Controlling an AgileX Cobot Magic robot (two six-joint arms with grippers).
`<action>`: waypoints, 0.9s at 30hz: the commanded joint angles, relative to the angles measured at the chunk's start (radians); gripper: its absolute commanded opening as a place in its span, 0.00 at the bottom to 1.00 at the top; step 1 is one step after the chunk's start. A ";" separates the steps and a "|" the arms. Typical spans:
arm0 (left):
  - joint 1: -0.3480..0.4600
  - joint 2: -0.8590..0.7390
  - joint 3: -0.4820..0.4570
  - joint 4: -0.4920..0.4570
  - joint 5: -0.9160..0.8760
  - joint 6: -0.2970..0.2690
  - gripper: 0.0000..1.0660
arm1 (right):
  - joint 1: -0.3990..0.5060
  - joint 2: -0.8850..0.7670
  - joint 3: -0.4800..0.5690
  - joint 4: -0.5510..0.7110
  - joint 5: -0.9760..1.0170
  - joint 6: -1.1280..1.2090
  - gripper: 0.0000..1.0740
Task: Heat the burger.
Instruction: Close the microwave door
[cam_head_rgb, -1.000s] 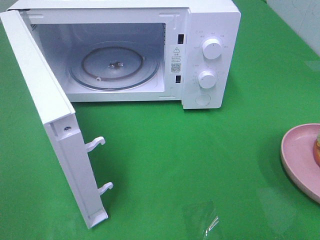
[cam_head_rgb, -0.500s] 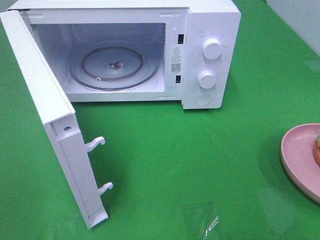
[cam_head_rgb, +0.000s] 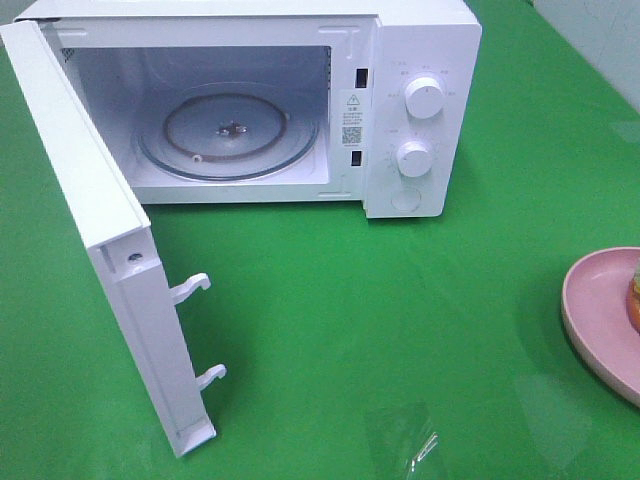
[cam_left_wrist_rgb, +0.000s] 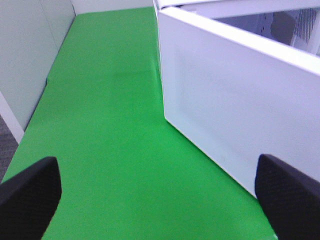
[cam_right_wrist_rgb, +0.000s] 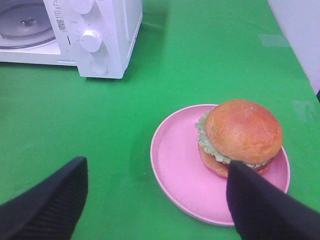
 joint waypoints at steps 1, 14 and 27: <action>0.002 0.042 -0.009 -0.007 -0.114 -0.027 0.79 | -0.003 -0.027 0.002 0.003 -0.008 -0.008 0.68; 0.002 0.282 -0.009 -0.034 -0.309 -0.025 0.07 | -0.003 -0.027 0.002 0.003 -0.008 -0.008 0.68; 0.002 0.565 0.024 -0.040 -0.551 -0.018 0.00 | -0.003 -0.027 0.002 0.003 -0.008 -0.008 0.68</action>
